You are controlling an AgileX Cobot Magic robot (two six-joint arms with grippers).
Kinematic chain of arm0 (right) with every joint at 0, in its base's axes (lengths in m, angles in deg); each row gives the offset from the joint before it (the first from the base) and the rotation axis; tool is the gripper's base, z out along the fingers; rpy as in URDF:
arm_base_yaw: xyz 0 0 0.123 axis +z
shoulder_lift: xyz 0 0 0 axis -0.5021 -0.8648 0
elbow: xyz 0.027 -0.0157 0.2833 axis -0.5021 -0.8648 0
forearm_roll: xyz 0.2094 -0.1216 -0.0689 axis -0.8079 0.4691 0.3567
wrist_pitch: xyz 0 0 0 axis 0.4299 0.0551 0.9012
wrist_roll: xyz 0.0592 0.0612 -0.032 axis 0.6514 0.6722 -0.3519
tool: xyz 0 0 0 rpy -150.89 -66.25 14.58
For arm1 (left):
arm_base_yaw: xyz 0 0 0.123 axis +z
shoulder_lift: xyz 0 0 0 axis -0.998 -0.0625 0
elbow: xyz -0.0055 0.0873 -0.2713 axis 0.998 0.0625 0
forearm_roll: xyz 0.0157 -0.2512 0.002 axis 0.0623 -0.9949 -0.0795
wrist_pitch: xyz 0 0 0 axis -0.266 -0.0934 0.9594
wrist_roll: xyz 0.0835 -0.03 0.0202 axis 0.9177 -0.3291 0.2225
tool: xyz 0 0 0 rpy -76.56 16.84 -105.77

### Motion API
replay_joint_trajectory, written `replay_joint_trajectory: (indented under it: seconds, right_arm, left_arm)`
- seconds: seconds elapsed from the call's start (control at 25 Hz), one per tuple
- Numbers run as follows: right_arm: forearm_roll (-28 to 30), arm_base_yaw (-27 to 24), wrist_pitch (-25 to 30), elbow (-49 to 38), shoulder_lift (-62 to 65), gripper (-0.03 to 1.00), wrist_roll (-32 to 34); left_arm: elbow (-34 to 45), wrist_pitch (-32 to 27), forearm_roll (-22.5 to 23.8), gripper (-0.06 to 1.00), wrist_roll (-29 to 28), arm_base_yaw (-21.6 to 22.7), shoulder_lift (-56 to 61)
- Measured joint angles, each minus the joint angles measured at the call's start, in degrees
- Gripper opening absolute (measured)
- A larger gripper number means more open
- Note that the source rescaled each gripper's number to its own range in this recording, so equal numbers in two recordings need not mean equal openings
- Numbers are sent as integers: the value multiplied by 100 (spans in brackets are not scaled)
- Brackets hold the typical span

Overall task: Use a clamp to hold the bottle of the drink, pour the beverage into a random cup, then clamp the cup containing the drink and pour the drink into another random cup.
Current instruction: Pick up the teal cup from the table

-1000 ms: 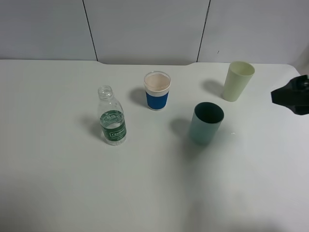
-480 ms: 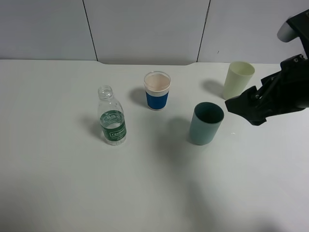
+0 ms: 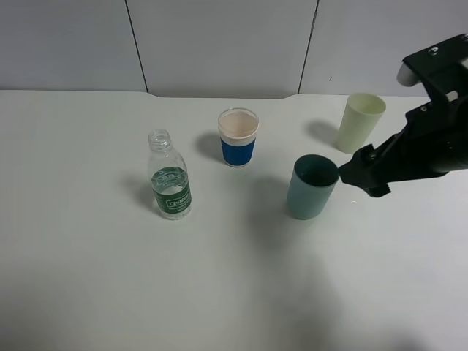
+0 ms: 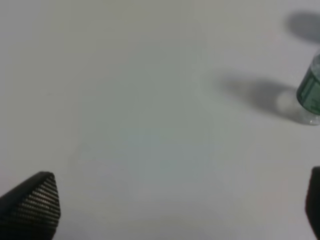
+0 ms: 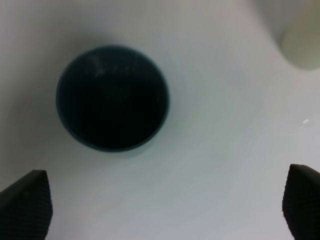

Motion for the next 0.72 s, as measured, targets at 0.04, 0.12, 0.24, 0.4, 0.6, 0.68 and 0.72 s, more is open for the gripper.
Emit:
replay_joint_trajectory:
  seconds: [0.04,0.12,0.24,0.4,0.6,0.68,0.72]
  right_arm:
    - [-71,-15,-6,0,-140,71,5]
    - [-114,-14,-14,0,-214,73,5]
    - [-222,-16,-49,0,-471,81,28]
    - [-284,-16,-60,0,-859,86,46]
    - [-278,-16,-69,0,-1181,87,129]
    - [-99,-16,-187,0,-1319,87,187]
    - [23,-16,-285,-17,-1342,87,219]
  left_arm:
    - [0,0,0,100,0,0,0]
    - [0,0,0,100,0,0,0]
    - [0,0,0,100,0,0,0]
    - [0,0,0,100,-5,0,0]
    - [0,0,0,100,1,0,0]
    - [0,0,0,100,1,0,0]
    - [0,0,0,100,1,0,0]
